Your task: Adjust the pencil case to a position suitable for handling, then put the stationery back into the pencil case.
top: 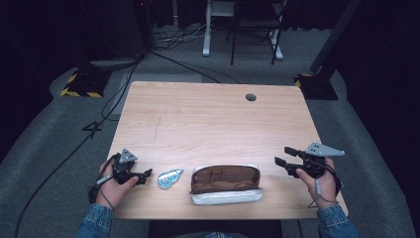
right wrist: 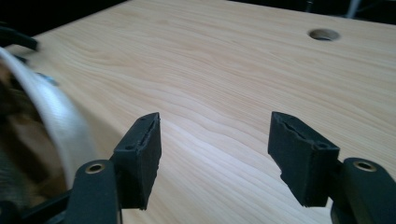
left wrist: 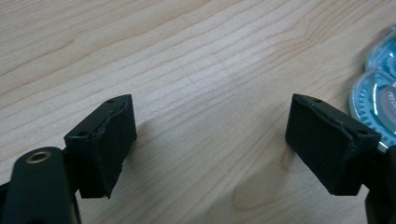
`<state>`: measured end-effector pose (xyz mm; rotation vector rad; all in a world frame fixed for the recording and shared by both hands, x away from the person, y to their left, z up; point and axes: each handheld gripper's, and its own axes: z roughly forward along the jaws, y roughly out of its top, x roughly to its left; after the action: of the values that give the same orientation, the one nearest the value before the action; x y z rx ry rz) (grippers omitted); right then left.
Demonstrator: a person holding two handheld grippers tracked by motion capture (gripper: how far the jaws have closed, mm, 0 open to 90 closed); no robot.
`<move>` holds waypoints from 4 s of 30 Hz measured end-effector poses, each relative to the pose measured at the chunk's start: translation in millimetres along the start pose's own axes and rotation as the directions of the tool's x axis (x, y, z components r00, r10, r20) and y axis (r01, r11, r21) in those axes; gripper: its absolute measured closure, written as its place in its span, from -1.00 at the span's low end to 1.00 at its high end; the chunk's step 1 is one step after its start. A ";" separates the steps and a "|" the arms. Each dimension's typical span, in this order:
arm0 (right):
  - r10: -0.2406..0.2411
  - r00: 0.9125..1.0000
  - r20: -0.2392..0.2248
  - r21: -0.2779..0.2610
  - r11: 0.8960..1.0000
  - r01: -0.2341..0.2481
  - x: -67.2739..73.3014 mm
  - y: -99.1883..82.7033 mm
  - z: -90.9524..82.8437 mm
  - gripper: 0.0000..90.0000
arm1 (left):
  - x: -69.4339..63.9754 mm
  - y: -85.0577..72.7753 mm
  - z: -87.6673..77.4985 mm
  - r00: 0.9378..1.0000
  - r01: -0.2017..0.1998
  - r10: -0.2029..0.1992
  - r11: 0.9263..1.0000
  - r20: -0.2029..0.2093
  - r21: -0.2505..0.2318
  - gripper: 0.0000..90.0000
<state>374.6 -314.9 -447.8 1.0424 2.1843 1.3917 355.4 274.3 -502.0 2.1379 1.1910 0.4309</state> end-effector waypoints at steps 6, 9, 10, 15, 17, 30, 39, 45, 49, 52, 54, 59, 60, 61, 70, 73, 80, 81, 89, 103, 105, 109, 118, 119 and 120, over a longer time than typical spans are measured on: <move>0.042 0.993 0.112 0.032 0.998 -0.046 -19.2 -13.9 1.1 -0.26 | -3.1 2.3 -1.5 1.000 -0.005 0.005 1.000 0.001 0.011 -0.58; 0.068 0.985 0.156 0.044 0.996 -0.076 -30.1 -22.2 -0.3 -0.28 | -4.2 4.2 -2.9 1.000 -0.005 0.005 1.000 0.000 0.009 -0.58; 0.072 0.982 0.175 0.055 0.995 -0.083 -34.4 -25.7 -1.3 -0.29 | -4.7 4.5 -3.4 1.000 -0.005 0.005 1.000 0.005 0.009 -0.58; 0.102 0.969 0.226 0.090 0.988 -0.125 -48.1 -38.9 -2.4 -0.32 | -6.5 5.5 -5.8 1.000 -0.015 0.015 1.000 0.013 0.004 -0.58; 0.107 0.962 0.250 0.109 0.984 -0.138 -51.8 -43.9 -1.3 -0.34 | -8.6 6.9 -6.3 1.000 -0.014 0.014 1.000 0.016 -0.003 -0.58; 0.043 0.956 0.289 0.215 0.971 -0.108 -52.7 -53.3 8.3 -0.41 | -27.3 20.6 -11.4 0.995 -0.070 0.072 0.997 0.063 -0.034 -0.59; 0.044 0.957 0.287 0.216 0.970 -0.110 -52.7 -53.3 8.5 -0.43 | -51.1 30.2 -11.0 0.982 -0.123 0.129 0.991 0.135 -0.053 -0.59; 0.044 0.957 0.286 0.216 0.970 -0.109 -52.7 -53.3 8.5 -0.43 | -61.4 31.7 -3.2 0.973 -0.138 0.142 0.990 0.184 -0.035 -0.56; 0.044 0.957 0.286 0.216 0.970 -0.109 -52.6 -53.3 8.5 -0.43 | -67.5 30.4 4.1 0.967 -0.156 0.155 0.988 0.204 -0.011 -0.49; 0.044 0.958 0.283 0.217 0.970 -0.109 -52.6 -53.3 8.6 -0.44 | -70.4 30.3 7.1 0.961 -0.177 0.171 0.984 0.215 0.007 -0.42; 0.044 0.958 0.282 0.217 0.970 -0.108 -52.7 -53.3 8.6 -0.44 | -71.8 29.9 8.4 0.958 -0.197 0.187 0.980 0.219 0.025 -0.36; 0.043 0.959 0.281 0.218 0.970 -0.107 -52.7 -53.3 8.6 -0.45 | -71.1 26.1 9.3 0.960 -0.210 0.193 0.975 0.204 0.066 -0.31; 0.043 0.959 0.281 0.218 0.970 -0.108 -52.7 -53.3 8.6 -0.45 | -71.1 25.1 9.5 0.961 -0.211 0.192 0.975 0.201 0.075 -0.28; 0.043 0.959 0.281 0.218 0.970 -0.108 -52.7 -53.3 8.6 -0.45 | -70.3 24.7 9.7 0.958 -0.225 0.207 0.972 0.197 0.073 -0.25; 0.041 0.960 0.277 0.220 0.970 -0.105 -52.9 -53.0 9.2 -0.47 | -70.7 23.8 8.5 0.953 -0.246 0.229 0.967 0.196 0.069 -0.16; 0.041 0.960 0.276 0.220 0.970 -0.105 -52.9 -52.9 9.3 -0.47 | -70.8 23.9 8.4 0.954 -0.244 0.226 0.967 0.195 0.070 -0.15; 0.041 0.960 0.276 0.221 0.970 -0.104 -52.9 -52.9 9.3 -0.47 | -65.9 23.9 7.2 0.962 -0.193 0.178 0.980 0.209 0.053 -0.14; 0.041 0.960 0.277 0.220 0.970 -0.105 -52.9 -52.9 9.3 -0.47 | -64.7 24.5 5.4 0.962 -0.181 0.168 0.982 0.216 0.045 -0.14; 0.041 0.960 0.277 0.220 0.970 -0.105 -52.9 -52.9 9.3 -0.47 | -64.4 31.3 -8.2 0.962 -0.157 0.160 0.987 0.221 -0.033 -0.14; 0.041 0.960 0.277 0.220 0.970 -0.105 -52.9 -53.0 9.3 -0.47 | -73.6 47.9 -37.2 0.950 -0.163 0.195 0.976 0.245 -0.143 -0.14; 0.041 0.960 0.277 0.220 0.970 -0.105 -52.9 -53.0 9.3 -0.47 | -77.6 50.7 -41.9 0.946 -0.168 0.205 0.973 0.251 -0.158 -0.14; 0.041 0.960 0.277 0.220 0.970 -0.104 -52.8 -53.0 9.3 -0.47 | -85.2 54.7 -49.5 0.940 -0.181 0.225 0.967 0.258 -0.182 -0.14; 0.038 0.961 0.274 0.218 0.971 -0.100 -52.8 -53.1 9.6 -0.47 | -107.3 64.5 -68.7 0.912 -0.210 0.276 0.950 0.303 -0.231 -0.14; 0.038 0.961 0.274 0.218 0.971 -0.100 -52.8 -53.1 9.6 -0.47 | -110.4 65.6 -70.9 0.906 -0.214 0.284 0.948 0.315 -0.237 -0.14; 0.037 0.961 0.273 0.218 0.971 -0.100 -52.7 -53.1 9.6 -0.47 | -113.1 66.6 -72.5 0.901 -0.218 0.290 0.945 0.322 -0.243 -0.14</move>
<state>394.9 -360.9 -504.0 1.3165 2.1578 0.9705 296.6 180.8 -400.7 2.0874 0.6383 0.2491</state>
